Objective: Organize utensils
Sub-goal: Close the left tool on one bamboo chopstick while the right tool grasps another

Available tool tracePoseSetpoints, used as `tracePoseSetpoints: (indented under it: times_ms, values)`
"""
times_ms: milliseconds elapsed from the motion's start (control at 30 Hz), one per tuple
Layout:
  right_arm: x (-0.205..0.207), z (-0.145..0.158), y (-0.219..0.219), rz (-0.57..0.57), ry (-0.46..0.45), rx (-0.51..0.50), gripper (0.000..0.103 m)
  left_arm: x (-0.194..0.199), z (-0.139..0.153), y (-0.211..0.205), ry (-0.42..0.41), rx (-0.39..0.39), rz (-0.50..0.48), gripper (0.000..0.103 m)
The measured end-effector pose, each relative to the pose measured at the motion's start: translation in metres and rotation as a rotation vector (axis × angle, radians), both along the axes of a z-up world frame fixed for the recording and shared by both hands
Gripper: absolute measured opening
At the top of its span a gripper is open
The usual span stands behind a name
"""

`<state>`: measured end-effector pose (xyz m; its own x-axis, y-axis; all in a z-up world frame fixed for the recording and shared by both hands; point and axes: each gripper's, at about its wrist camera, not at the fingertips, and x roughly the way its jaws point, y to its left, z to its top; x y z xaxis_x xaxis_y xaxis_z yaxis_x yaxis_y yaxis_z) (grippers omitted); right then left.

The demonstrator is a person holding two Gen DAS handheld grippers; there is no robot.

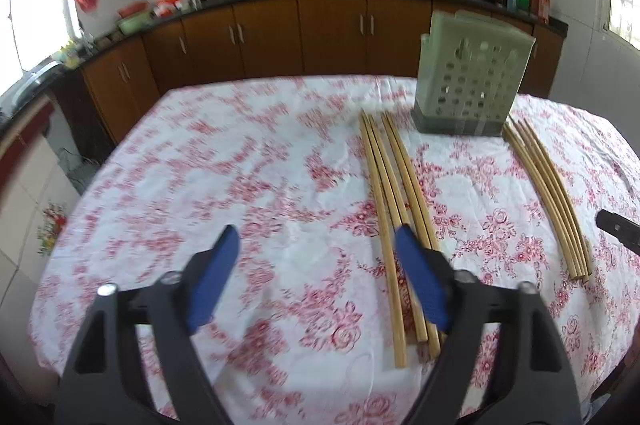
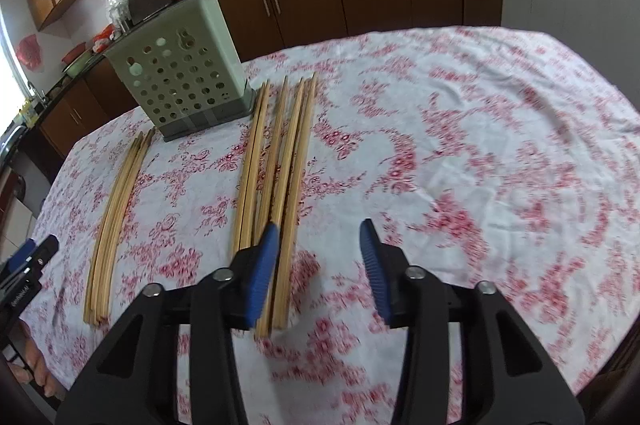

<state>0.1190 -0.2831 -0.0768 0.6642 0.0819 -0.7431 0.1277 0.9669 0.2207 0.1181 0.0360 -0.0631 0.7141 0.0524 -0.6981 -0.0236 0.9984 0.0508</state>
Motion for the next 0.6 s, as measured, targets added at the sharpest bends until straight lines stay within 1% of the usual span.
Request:
tracePoseSetpoints:
  times_ms: [100, 133, 200, 233, 267, 300, 367, 400, 533, 600]
  values:
    - [0.015, -0.006, 0.004, 0.018, 0.023, 0.003, 0.033, 0.013, -0.009, 0.001, 0.044, -0.048, -0.036, 0.058]
    - [0.019, -0.008, 0.008, 0.028, 0.029, -0.007, 0.032, 0.015, -0.011, -0.001, 0.052, -0.051, -0.041, 0.056]
    - [0.027, -0.013, 0.011, 0.038, 0.047, -0.025, 0.027, 0.021, -0.016, -0.004, 0.074, -0.052, -0.056, 0.047]
    - [0.029, -0.015, 0.012, 0.042, 0.056, -0.028, 0.023, 0.025, -0.019, -0.007, 0.085, -0.057, -0.064, 0.045]
    - [0.029, -0.016, 0.013, 0.041, 0.044, -0.043, 0.019, 0.027, -0.021, -0.008, 0.099, -0.067, -0.077, 0.041]
    - [0.031, -0.016, 0.013, 0.042, 0.047, -0.050, 0.017, 0.027, -0.023, -0.010, 0.106, -0.071, -0.085, 0.039]
    - [0.032, -0.017, 0.012, 0.040, 0.049, -0.075, 0.010, 0.030, -0.025, -0.012, 0.115, -0.071, -0.094, 0.036]
    - [0.032, -0.017, 0.011, 0.038, 0.048, -0.080, 0.009, 0.031, -0.026, -0.014, 0.121, -0.073, -0.102, 0.034]
    - [0.030, -0.017, 0.007, 0.025, 0.042, -0.093, 0.008, 0.032, -0.031, -0.017, 0.144, -0.079, -0.127, 0.032]
    - [0.029, -0.017, 0.007, 0.024, 0.042, -0.097, 0.008, 0.032, -0.034, -0.020, 0.156, -0.064, -0.131, 0.029]
